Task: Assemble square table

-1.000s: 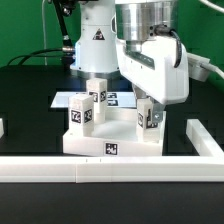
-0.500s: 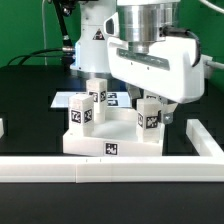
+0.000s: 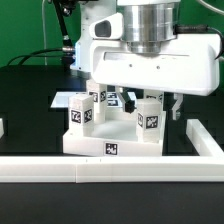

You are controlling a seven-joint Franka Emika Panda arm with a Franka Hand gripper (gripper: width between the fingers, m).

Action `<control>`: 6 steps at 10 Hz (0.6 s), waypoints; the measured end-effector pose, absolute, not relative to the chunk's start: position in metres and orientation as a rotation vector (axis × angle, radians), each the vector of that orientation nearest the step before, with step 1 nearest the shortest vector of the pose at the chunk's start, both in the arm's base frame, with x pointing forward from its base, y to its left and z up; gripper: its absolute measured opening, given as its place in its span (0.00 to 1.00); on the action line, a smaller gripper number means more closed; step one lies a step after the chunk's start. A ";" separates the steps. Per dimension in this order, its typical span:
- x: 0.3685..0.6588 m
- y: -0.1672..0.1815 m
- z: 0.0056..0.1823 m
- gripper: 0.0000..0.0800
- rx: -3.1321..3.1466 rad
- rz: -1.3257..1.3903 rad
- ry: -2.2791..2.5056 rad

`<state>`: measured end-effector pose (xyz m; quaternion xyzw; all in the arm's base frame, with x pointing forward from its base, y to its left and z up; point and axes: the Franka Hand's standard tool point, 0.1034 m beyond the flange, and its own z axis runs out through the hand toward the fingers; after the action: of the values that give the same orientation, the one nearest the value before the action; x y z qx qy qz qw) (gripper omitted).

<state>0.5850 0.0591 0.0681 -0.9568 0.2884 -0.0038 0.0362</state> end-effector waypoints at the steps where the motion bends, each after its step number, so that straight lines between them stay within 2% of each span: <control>1: 0.585 0.059 0.068 0.81 -2.973 -0.016 0.766; 6: 0.583 0.059 0.070 0.81 -3.076 -0.036 0.161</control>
Offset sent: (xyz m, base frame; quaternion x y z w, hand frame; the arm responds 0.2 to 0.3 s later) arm -0.0114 0.0116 0.0067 0.0350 -0.0063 -0.2237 0.9740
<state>0.5832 0.0590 0.0700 -0.9981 0.0523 -0.0116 0.0303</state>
